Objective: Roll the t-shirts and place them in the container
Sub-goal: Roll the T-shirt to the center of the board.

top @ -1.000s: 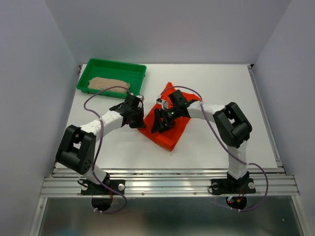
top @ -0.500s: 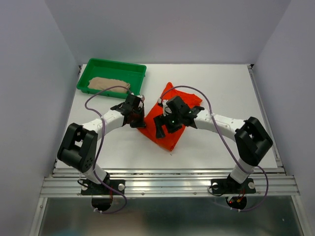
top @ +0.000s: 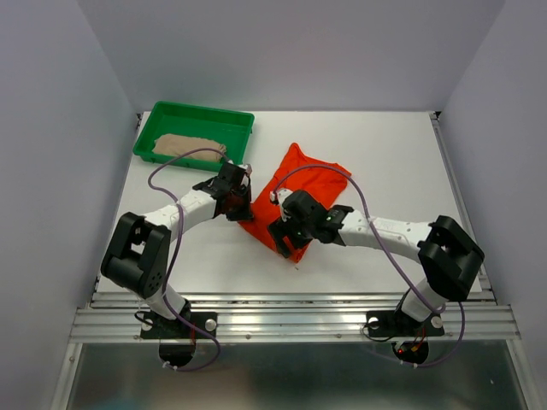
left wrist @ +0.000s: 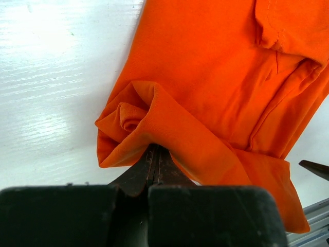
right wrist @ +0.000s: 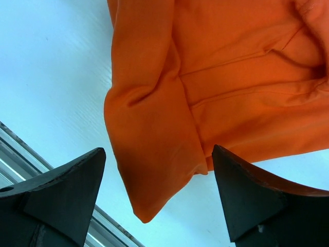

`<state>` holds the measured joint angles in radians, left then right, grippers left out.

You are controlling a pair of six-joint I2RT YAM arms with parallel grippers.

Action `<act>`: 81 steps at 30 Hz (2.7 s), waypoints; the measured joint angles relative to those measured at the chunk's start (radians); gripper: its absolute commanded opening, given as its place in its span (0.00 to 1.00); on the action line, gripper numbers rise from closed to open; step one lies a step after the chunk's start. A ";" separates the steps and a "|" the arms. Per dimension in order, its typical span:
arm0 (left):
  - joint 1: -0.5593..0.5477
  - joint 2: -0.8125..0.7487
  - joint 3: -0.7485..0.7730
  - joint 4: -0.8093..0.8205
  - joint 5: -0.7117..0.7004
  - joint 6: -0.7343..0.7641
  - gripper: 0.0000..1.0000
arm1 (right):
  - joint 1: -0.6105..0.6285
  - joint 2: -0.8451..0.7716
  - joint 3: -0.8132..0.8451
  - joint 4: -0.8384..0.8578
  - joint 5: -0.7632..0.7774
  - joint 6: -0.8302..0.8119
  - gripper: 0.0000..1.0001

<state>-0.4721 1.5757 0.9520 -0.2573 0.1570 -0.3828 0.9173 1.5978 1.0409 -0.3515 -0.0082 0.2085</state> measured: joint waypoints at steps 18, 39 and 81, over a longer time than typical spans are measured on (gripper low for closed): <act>0.000 0.013 0.010 -0.001 -0.005 0.000 0.00 | 0.087 0.026 -0.074 0.046 0.103 0.001 0.56; 0.000 0.013 0.012 -0.001 -0.009 0.000 0.00 | 0.079 0.048 -0.074 0.060 0.070 0.066 0.01; 0.000 0.048 0.014 -0.001 -0.045 0.000 0.00 | -0.185 -0.123 -0.053 -0.062 -0.232 0.039 0.67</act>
<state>-0.4717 1.6241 0.9661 -0.2584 0.1123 -0.3824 0.7322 1.4746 0.9874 -0.4133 -0.2398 0.2474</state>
